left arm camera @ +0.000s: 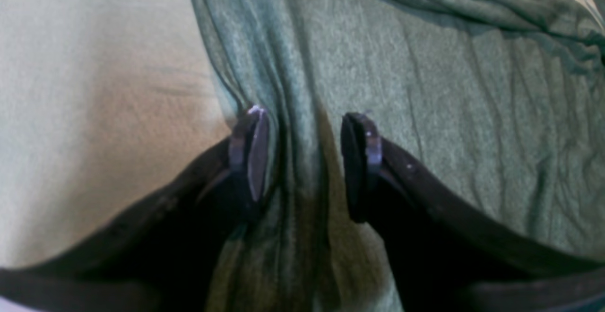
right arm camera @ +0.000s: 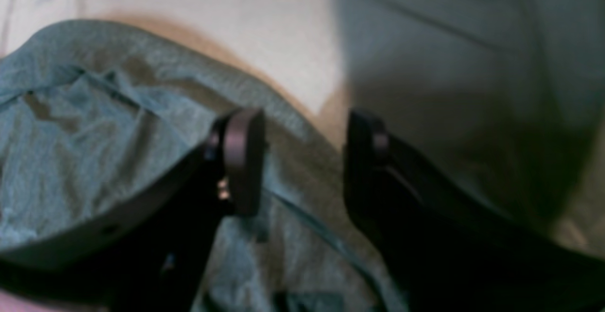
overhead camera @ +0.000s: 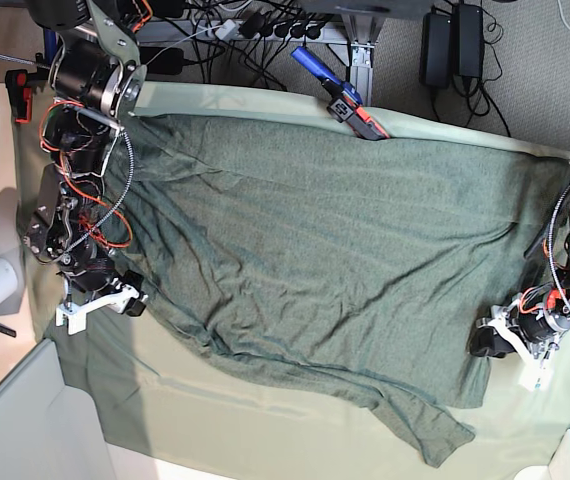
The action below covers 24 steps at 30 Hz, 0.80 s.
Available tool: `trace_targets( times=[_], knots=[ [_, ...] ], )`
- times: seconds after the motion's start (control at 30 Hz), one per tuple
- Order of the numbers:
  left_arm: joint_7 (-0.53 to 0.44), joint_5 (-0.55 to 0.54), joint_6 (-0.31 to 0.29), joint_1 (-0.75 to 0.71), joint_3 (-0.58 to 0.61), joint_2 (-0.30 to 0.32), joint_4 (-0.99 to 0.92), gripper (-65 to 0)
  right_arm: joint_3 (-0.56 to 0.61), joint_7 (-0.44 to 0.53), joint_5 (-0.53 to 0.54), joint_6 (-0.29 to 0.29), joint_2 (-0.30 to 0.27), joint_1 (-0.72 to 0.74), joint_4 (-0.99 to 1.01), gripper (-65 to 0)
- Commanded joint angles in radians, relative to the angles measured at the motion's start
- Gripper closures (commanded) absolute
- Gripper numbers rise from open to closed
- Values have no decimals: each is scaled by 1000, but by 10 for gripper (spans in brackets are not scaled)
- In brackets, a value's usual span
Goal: Fold the T-shirt properly
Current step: 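Grasp the shirt's side edges midway with both grippers, then pull the grasped side edges toward the robot with both grippers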
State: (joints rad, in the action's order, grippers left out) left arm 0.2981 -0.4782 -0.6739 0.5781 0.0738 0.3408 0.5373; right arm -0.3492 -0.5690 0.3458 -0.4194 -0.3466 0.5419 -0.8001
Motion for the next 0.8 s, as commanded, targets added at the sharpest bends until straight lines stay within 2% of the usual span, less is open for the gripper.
trace_targets(
  times=[0.0, 0.23, 0.37, 0.43, 0.6, 0.63, 0.77],
  knots=[
    [-2, -3, -24, 23, 1, 8, 11, -252, -2, 20, 10, -5, -16, 28, -10, -282],
    [-2, -3, -24, 20, 1, 11, 11, -254, -2, 2, 25, -7, -13, 22, 0, -282],
    [-2, -3, -24, 19, 1, 11, 11, -253, -2, -18, 67, -8, 9, -2, 0, -277],
    [-2, -3, -24, 19, 1, 11, 11, -253, -2, -18, 65, -8, 27, -20, 0, -236],
    [-2, -3, -24, 20, 1, 11, 11, -251, -2, 14, 66, -7, 48, -52, 0, -67],
    [-2, -3, -24, 20, 1, 12, 11, -237, -2, 23, 64, -7, 47, -53, 0, -51],
    [-3, 0, -24, 19, 1, 16, 11, -95, -2, 35, 60, -7, 41, -52, -8, 0]
  ],
)
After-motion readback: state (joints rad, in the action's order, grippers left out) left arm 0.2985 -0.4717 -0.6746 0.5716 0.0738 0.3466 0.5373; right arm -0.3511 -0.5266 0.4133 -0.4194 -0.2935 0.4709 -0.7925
